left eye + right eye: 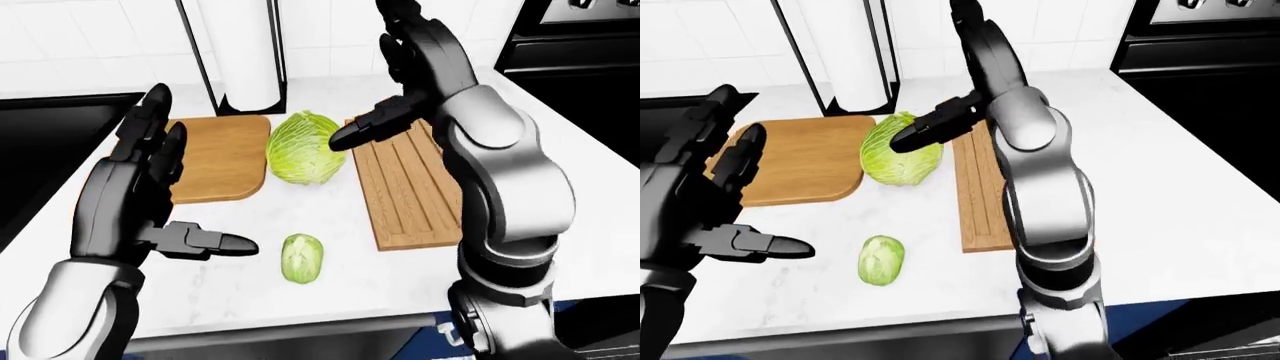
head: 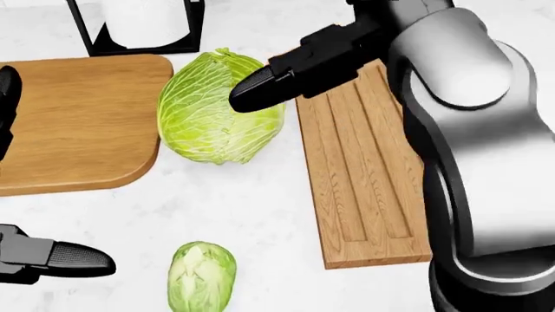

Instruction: Place the brussel sprout and the lettuce on separate cutting boards.

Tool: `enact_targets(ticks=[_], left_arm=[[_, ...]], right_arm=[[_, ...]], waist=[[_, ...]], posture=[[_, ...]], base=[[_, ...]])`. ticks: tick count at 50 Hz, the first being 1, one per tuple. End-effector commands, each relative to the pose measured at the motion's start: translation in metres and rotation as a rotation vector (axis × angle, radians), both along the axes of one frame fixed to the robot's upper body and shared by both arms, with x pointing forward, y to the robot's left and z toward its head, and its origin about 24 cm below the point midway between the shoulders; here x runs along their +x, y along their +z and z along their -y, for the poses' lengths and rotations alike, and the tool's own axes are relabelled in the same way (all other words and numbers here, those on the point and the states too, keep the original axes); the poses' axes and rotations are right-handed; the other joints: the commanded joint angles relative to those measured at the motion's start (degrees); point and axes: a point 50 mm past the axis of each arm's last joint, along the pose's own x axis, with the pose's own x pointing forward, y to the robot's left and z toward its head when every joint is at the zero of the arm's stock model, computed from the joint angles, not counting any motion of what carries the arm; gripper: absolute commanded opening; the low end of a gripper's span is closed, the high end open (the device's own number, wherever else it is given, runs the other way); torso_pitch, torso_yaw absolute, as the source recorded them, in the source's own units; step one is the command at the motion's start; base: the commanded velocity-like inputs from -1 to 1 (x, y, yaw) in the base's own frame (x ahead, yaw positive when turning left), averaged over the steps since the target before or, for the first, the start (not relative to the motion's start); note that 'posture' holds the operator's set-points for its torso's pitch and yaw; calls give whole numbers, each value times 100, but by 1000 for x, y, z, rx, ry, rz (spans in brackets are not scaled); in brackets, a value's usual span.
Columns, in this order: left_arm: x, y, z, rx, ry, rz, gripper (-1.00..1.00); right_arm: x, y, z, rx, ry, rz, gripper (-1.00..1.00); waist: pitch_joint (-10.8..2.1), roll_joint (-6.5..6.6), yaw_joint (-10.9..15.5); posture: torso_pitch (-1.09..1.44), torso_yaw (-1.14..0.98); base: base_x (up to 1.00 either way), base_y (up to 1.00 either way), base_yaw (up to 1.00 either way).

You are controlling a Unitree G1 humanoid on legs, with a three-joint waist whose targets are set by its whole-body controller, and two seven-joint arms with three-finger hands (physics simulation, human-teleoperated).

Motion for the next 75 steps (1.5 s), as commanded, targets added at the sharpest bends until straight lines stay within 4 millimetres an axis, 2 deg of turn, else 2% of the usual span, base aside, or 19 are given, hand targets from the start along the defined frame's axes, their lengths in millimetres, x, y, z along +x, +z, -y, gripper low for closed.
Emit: enact_targets(ticks=[1, 10, 22, 28, 39, 56, 75], left_arm=[[-4, 10, 0, 14, 1, 68, 100], [-3, 16, -1, 14, 4, 79, 100], [-4, 18, -4, 7, 14, 89, 100], [-4, 22, -4, 8, 12, 98, 100], [-4, 22, -4, 3, 13, 99, 100], [-3, 27, -5, 7, 13, 106, 100], [-3, 23, -5, 0, 17, 102, 100]], right_arm=[[-1, 12, -2, -20, -14, 81, 100], [22, 7, -24, -101, 2, 47, 100], [22, -1, -52, -206, 80, -15, 100], [29, -11, -62, -241, 98, -41, 100], [45, -22, -66, -277, 101, -87, 100], [50, -38, -72, -334, 117, -136, 100], [62, -53, -75, -387, 112, -170, 100]], waist=[[-97, 44, -15], [-127, 108, -10], [-147, 204, -54], [-158, 229, -80], [-161, 244, -92], [-151, 241, -86], [-155, 241, -81]], posture=[[0, 0], [0, 0], [0, 0], [0, 0], [0, 0], [0, 0], [0, 0]], base=[[0, 0, 0], [0, 0, 0], [0, 0, 0], [0, 0, 0], [0, 0, 0], [0, 0, 0], [0, 0, 0]])
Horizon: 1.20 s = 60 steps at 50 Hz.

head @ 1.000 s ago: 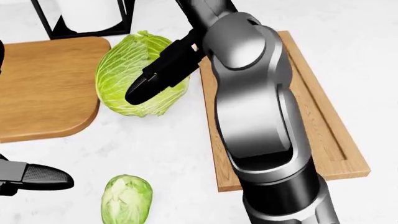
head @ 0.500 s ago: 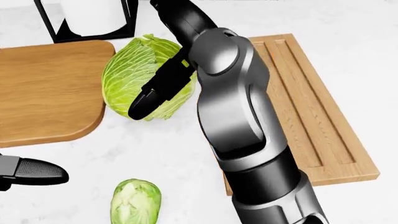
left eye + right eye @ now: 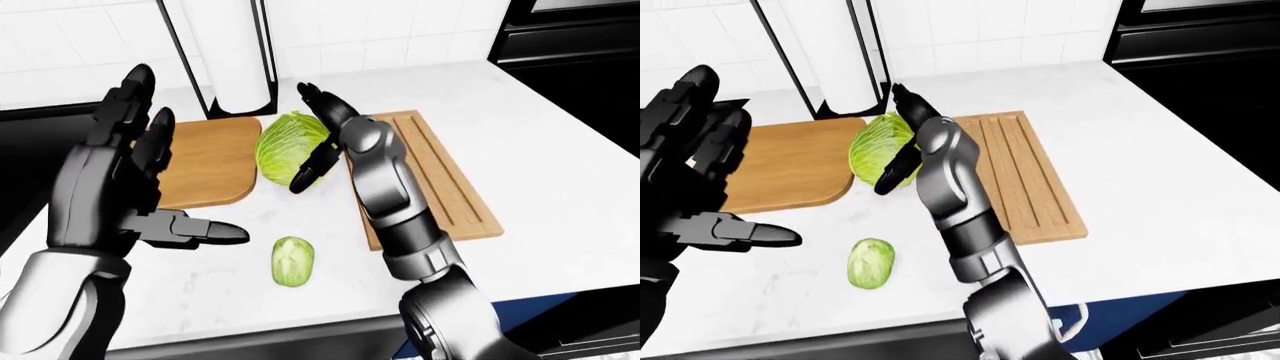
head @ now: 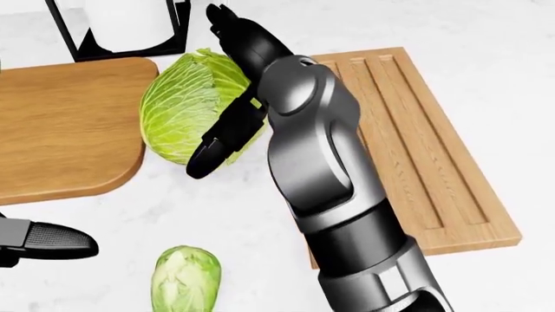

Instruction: Place the brussel sprout and the lettuce on separate cutting boards.

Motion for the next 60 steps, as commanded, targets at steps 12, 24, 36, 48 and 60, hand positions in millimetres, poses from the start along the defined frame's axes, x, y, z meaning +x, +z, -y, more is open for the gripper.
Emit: enact_targets(ticks=[12, 24, 36, 48, 60], left_arm=[[-3, 10, -2, 16, 13, 69, 100], [-4, 12, -2, 16, 12, 73, 100], [-5, 11, -3, 12, 12, 74, 100], [-6, 12, -2, 8, 8, 75, 100], [-6, 16, -2, 9, 7, 81, 100]], right_arm=[[3, 17, -3, -9, 2, 84, 100], [7, 10, -3, -35, -4, 71, 100], [8, 7, -3, -44, -3, 63, 76], [11, 7, 1, -67, -21, 68, 32], [11, 23, 12, -68, -46, 89, -3]], waist=[[-145, 36, -2], [-158, 47, -8], [-164, 49, -13], [-165, 50, -11], [-158, 32, -5]], posture=[[0, 0], [0, 0], [0, 0], [0, 0], [0, 0]], base=[[0, 0, 0], [0, 0, 0], [0, 0, 0], [0, 0, 0], [0, 0, 0]])
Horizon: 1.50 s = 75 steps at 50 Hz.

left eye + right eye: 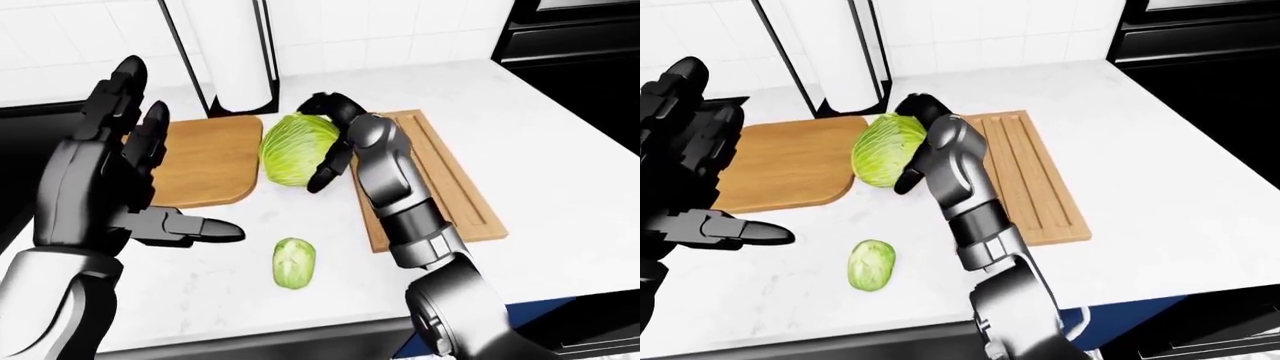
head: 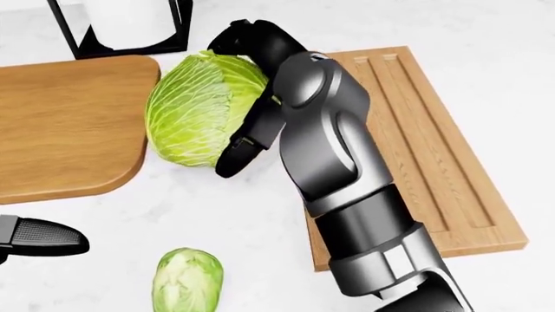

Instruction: Place the brussel sprout and the lettuce on separate cutting boards.

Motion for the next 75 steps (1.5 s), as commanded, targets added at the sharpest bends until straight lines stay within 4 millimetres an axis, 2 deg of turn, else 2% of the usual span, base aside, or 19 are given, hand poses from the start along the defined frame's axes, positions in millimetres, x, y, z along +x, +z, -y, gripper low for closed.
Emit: enact_targets(ticks=[1, 5, 10, 14, 25, 33, 39, 44, 49, 55, 56, 57, 58, 69, 71, 75], left_arm=[[-4, 10, 0, 14, 10, 65, 100], [-4, 10, 1, 15, 7, 66, 100], [-4, 12, 2, 21, 6, 69, 100], [-5, 11, 2, 16, 6, 70, 100], [-5, 14, 2, 16, 12, 76, 100], [-4, 15, 4, 19, 12, 77, 100], [-5, 17, 3, 16, 13, 78, 100], [-5, 19, 4, 18, 12, 82, 100], [-6, 20, 3, 17, 17, 85, 100], [-6, 20, 2, 16, 22, 85, 100], [-6, 19, 2, 17, 21, 84, 100], [-6, 18, 2, 16, 21, 83, 100], [-6, 18, 2, 17, 21, 82, 100], [-6, 19, 1, 11, 22, 86, 100], [-6, 18, 1, 8, 21, 85, 100], [-5, 17, 2, 9, 21, 84, 100]], right_arm=[[-4, 31, -1, 22, 17, 103, -4], [-6, 45, 5, 39, 6, 118, -6], [-12, 63, 15, 73, -11, 147, -26], [-17, 72, 24, 89, -19, 163, -27], [-37, 91, 73, 109, -107, 216, -29], [-43, 103, 108, 90, -204, 273, -30], [-46, 100, 131, 61, -264, 280, -35], [-42, 87, 138, 21, -296, 273, -36], [-39, 83, 141, 15, -308, 268, -36], [-36, 72, 142, 2, -314, 250, -28], [-34, 67, 142, -3, -316, 243, -23], [-34, 66, 142, -4, -317, 240, -4], [-34, 65, 142, -5, -316, 238, 0], [-34, 55, 145, -24, -318, 215, 30], [-34, 55, 145, -25, -319, 213, 47], [-34, 54, 146, -28, -319, 209, 63]], waist=[[-163, 33, -10], [-145, 21, -6], [-121, 7, 3], [-100, -5, 7], [-75, -64, 44], [-64, -86, 56], [-63, -103, 57], [-69, -111, 46], [-86, -96, 29], [-78, -69, 25], [-82, -66, 21], [-85, -64, 18], [-88, -64, 15], [-110, -65, 4], [-113, -65, 1], [-113, -63, 3]], posture=[[0, 0], [0, 0], [0, 0], [0, 0], [0, 0], [0, 0], [0, 0], [0, 0], [0, 0], [0, 0], [0, 0], [0, 0], [0, 0], [0, 0], [0, 0], [0, 0]], base=[[0, 0, 0], [0, 0, 0], [0, 0, 0], [0, 0, 0], [0, 0, 0], [0, 0, 0], [0, 0, 0], [0, 0, 0], [0, 0, 0], [0, 0, 0], [0, 0, 0], [0, 0, 0], [0, 0, 0], [0, 0, 0], [0, 0, 0], [0, 0, 0]])
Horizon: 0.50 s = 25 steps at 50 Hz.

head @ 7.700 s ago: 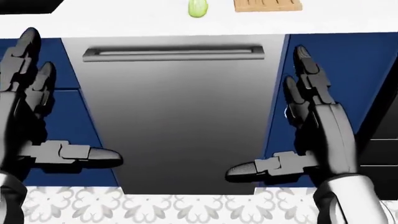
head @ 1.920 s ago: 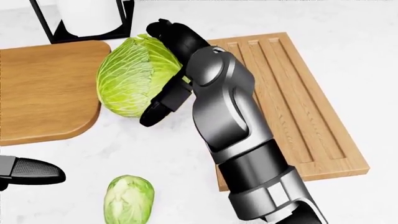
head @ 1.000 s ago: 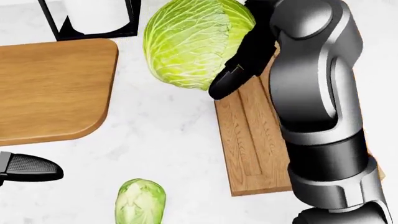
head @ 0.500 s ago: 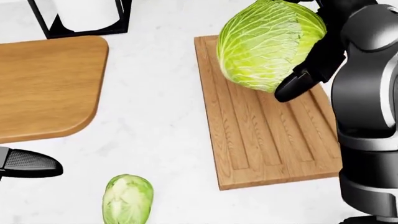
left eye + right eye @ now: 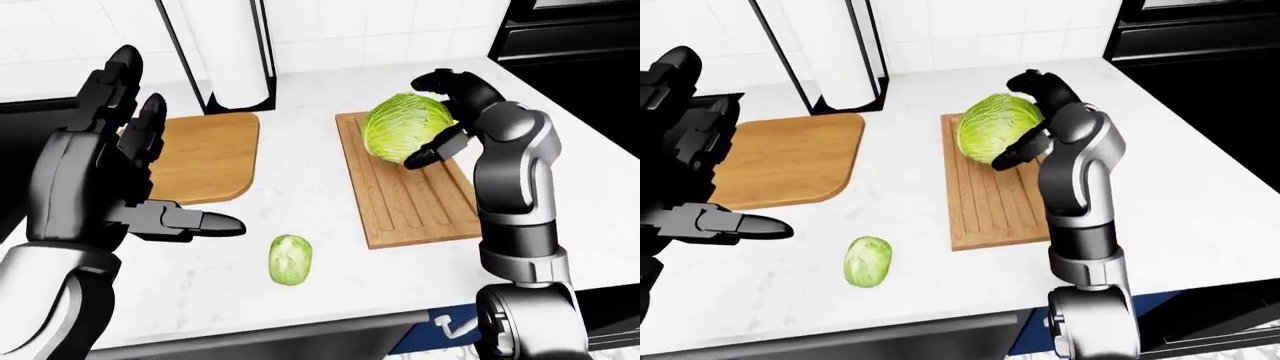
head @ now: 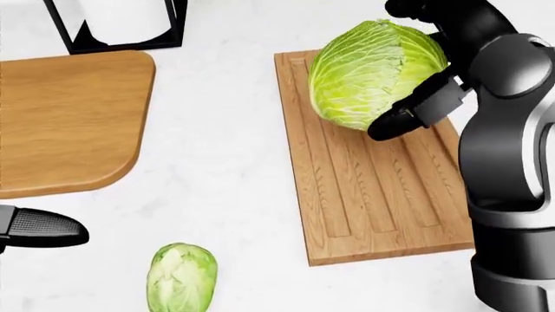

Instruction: Place the brussel sprout and the lettuce on separate cutting boards.

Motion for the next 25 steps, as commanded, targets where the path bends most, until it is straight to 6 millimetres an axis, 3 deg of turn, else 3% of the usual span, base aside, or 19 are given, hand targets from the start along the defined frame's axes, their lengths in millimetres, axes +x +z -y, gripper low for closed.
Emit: enact_targets(ticks=[1, 5, 13, 25], left_arm=[[-4, 10, -1, 11, 12, 72, 100], [-4, 10, 0, 13, 9, 71, 100], [-4, 12, 1, 15, 10, 74, 100], [-5, 15, 1, 17, 9, 78, 100]], right_arm=[[-4, 23, -1, -27, -4, 103, 67], [-6, 23, 0, -26, -5, 101, 81], [-9, 29, 2, -29, -3, 103, 82], [-35, 40, 3, -8, 15, 134, 99]], waist=[[-148, -7, 6], [-156, -20, 1], [-163, -42, 11], [-140, -47, 23]], posture=[[0, 0], [0, 0], [0, 0], [0, 0]], base=[[0, 0, 0], [0, 0, 0], [0, 0, 0], [0, 0, 0]])
